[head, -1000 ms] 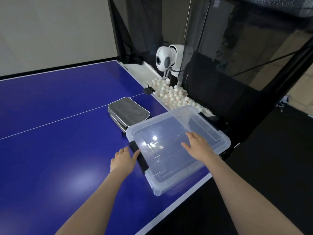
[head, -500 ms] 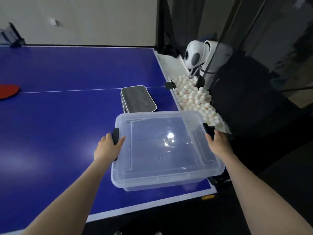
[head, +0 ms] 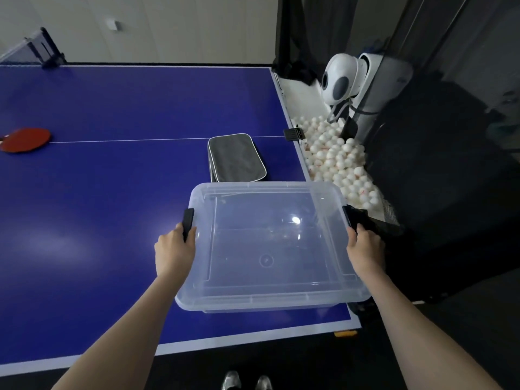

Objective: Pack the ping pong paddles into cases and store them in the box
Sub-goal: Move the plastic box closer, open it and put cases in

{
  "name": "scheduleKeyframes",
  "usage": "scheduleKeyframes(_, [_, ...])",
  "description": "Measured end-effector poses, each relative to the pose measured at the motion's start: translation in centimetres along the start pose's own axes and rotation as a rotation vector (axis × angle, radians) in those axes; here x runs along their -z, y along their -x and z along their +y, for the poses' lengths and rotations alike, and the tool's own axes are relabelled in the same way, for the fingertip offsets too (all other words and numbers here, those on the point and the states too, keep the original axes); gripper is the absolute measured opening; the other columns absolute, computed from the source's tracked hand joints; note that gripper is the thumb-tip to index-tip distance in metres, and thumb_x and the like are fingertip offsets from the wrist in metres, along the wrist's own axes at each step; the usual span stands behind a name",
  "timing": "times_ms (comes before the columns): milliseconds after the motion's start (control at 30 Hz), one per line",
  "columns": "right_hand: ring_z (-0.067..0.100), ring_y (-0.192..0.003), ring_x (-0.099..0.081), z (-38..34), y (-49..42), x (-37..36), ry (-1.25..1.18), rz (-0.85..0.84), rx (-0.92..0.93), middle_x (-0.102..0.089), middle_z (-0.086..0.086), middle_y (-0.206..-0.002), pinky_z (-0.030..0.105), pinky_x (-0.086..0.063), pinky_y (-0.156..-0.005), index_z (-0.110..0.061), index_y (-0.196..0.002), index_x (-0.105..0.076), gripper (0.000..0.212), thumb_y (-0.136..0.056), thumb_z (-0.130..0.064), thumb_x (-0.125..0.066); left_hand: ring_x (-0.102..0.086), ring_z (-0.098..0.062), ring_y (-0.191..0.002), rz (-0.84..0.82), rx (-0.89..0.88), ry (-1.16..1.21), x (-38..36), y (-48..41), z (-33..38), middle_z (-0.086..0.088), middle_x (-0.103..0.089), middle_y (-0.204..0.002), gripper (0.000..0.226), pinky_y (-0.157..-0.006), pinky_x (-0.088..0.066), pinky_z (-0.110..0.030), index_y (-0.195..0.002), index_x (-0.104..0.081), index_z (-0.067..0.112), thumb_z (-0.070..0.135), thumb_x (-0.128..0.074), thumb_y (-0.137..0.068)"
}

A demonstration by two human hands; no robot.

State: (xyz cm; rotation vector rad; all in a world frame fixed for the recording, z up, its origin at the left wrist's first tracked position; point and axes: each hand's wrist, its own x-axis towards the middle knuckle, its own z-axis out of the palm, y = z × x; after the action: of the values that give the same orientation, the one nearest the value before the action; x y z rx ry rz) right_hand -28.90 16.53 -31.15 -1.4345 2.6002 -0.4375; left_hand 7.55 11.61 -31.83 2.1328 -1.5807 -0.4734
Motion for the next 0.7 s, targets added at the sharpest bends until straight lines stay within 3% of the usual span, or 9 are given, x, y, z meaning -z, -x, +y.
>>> scheduleKeyframes(100, [0.042, -0.097, -0.06, 0.4, -0.2, -0.1, -0.123, -0.007, -0.078, -0.062, 0.028, -0.104, 0.043, -0.048, -0.08, 0.005, -0.109, -0.059, 0.037, -0.103, -0.022, -0.036, -0.045, -0.019, -0.047, 0.016, -0.012, 0.031, -0.1, -0.1, -0.1, -0.006, -0.049, -0.054, 0.033, -0.044, -0.029, -0.026, -0.076, -0.051, 0.006, 0.03, -0.047, -0.098])
scheduleKeyframes(233, [0.039, -0.095, -0.06, 0.9, -0.5, -0.3, -0.278, -0.026, -0.127, -0.062, 0.025, -0.098, 0.04, -0.048, -0.079, 0.005, -0.107, -0.06, 0.036, -0.103, -0.02, -0.035, -0.049, -0.022, -0.05, 0.001, -0.004, 0.074, -0.2, -0.2, -0.3, -0.008, -0.051, -0.055, 0.032, -0.045, -0.033, -0.027, -0.08, -0.056, 0.006, 0.03, -0.047, -0.098])
scheduleKeyframes(300, [0.034, -0.083, -0.058, 1.2, -0.7, -0.4, -0.384, -0.044, -0.179, -0.057, 0.017, -0.082, 0.033, -0.043, -0.069, 0.004, -0.089, -0.061, 0.036, -0.102, -0.019, -0.036, -0.048, -0.021, -0.049, 0.004, -0.002, 0.094, -0.3, -0.3, -0.3, -0.007, -0.051, -0.055, 0.032, -0.044, -0.033, -0.026, -0.078, -0.055, 0.007, 0.03, -0.046, -0.098])
scheduleKeyframes(367, [0.026, -0.07, -0.049, 1.5, -1.2, -0.6, -0.473, -0.037, -0.244, -0.047, 0.008, -0.064, 0.03, -0.033, -0.057, -0.006, -0.062, -0.048, 0.042, -0.101, -0.016, -0.039, -0.041, -0.019, -0.046, 0.007, 0.037, 0.139, -0.4, -0.3, -0.7, -0.005, -0.047, -0.052, 0.036, -0.044, -0.029, -0.025, -0.073, -0.055, 0.005, 0.028, -0.045, -0.098])
scheduleKeyframes(467, [0.021, -0.061, -0.04, 2.3, -2.0, -0.9, -0.555, -0.077, -0.334, -0.038, 0.004, -0.058, 0.028, -0.031, -0.061, -0.013, -0.054, -0.034, 0.046, -0.1, -0.018, -0.04, -0.035, -0.017, -0.048, -0.03, 0.156, 0.302, -0.5, -0.5, -1.7, -0.004, -0.044, -0.054, 0.04, -0.048, -0.032, -0.025, -0.072, -0.062, 0.005, 0.031, -0.044, -0.097])
scheduleKeyframes(533, [0.022, -0.065, -0.048, 2.7, -2.5, -1.0, -0.628, -0.159, -0.388, -0.054, 0.011, -0.073, 0.03, -0.039, -0.063, -0.004, -0.07, -0.052, 0.038, -0.101, -0.021, -0.039, -0.042, -0.019, -0.056, -0.101, 0.221, 0.427, -0.2, -0.7, -2.3, -0.005, -0.052, -0.063, 0.03, -0.054, -0.039, -0.03, -0.078, -0.066, 0.022, 0.037, -0.047, -0.096])
scheduleKeyframes(567, [0.024, -0.08, -0.056, 2.9, -2.6, -1.0, -0.681, -0.22, -0.427, -0.062, 0.014, -0.094, 0.034, -0.047, -0.073, 0.0, -0.095, -0.061, 0.033, -0.102, -0.023, -0.038, -0.049, -0.02, -0.062, -0.145, 0.269, 0.5, 0.0, -0.8, -2.5, -0.005, -0.058, -0.07, 0.025, -0.059, -0.045, -0.032, -0.083, -0.067, 0.027, 0.039, -0.049, -0.096])
scheduleKeyframes(633, [0.03, -0.114, -0.055, 3.0, -2.9, -1.0, -0.745, -0.303, -0.491, -0.055, 0.015, -0.134, 0.045, -0.044, -0.102, -0.005, -0.135, -0.05, 0.041, -0.102, -0.026, -0.038, -0.059, -0.024, -0.074, -0.244, 0.372, 0.62, 0.3, -1.1, -2.9, -0.006, -0.065, -0.081, 0.031, -0.07, -0.052, -0.037, -0.085, -0.069, 0.02, 0.042, -0.051, -0.096])
scheduleKeyframes(700, [0.033, -0.123, -0.052, 3.2, -3.0, -1.1, -0.724, -0.316, -0.475, -0.053, 0.017, -0.137, 0.048, -0.041, -0.107, -0.005, -0.139, -0.046, 0.043, -0.102, -0.026, -0.039, -0.061, -0.028, -0.079, -0.285, 0.415, 0.637, 0.4, -1.4, -3.3, -0.009, -0.065, -0.084, 0.038, -0.076, -0.052, -0.043, -0.089, -0.069, 0.012, 0.043, -0.05, -0.096])
